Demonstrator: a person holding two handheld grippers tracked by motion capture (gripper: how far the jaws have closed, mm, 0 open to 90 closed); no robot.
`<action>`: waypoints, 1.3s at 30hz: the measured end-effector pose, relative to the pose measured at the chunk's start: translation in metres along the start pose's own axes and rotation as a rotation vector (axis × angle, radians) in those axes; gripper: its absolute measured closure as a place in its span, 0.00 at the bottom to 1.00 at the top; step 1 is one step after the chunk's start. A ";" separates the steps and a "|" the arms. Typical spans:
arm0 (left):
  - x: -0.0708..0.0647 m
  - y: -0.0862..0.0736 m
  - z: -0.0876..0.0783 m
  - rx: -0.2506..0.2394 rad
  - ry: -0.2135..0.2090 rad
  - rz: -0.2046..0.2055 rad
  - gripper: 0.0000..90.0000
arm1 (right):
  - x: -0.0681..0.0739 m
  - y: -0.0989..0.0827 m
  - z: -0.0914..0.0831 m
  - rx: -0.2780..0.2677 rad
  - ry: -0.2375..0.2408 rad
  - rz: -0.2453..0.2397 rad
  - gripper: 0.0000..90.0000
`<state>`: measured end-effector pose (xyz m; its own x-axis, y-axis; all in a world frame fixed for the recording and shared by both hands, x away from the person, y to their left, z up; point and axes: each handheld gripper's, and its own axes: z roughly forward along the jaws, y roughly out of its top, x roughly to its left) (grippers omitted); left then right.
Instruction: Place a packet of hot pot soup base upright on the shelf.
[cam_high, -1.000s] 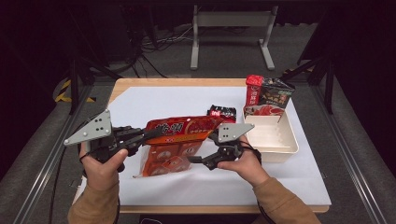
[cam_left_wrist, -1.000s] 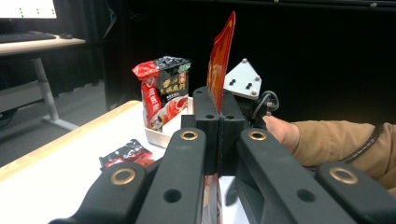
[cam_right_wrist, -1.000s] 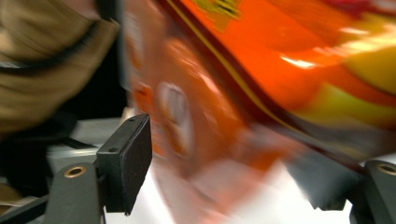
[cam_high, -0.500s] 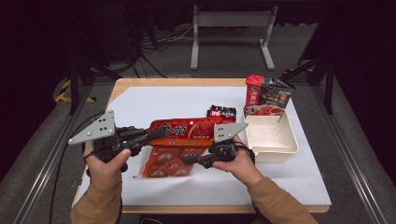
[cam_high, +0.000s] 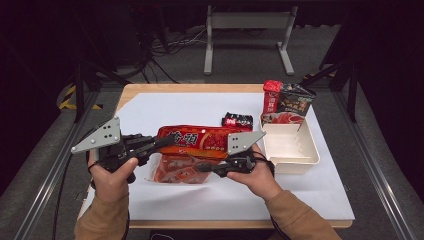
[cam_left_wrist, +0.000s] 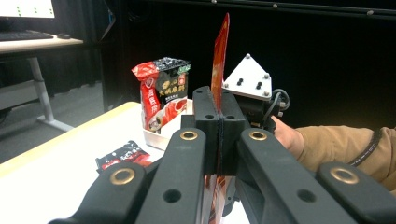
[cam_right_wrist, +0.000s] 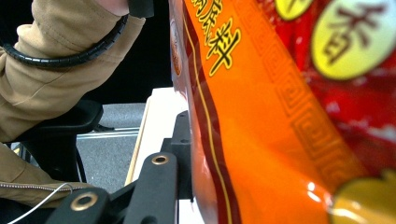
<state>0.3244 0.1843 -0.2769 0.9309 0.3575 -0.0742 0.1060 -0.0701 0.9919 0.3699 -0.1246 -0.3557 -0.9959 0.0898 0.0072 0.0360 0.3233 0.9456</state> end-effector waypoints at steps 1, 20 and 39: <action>0.000 0.000 0.000 -0.001 0.001 -0.002 1.00 | 0.000 0.000 0.000 0.001 -0.003 -0.001 0.78; 0.010 0.001 -0.007 0.081 0.112 -0.011 0.55 | 0.002 0.008 -0.023 0.062 -0.058 0.052 0.79; 0.051 -0.029 -0.004 0.245 0.223 -0.150 0.20 | -0.010 0.025 -0.079 0.097 -0.204 0.101 0.78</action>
<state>0.3672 0.2077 -0.3089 0.8025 0.5730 -0.1664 0.3417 -0.2127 0.9154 0.3740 -0.1912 -0.3062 -0.9499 0.3117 0.0248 0.1520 0.3909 0.9078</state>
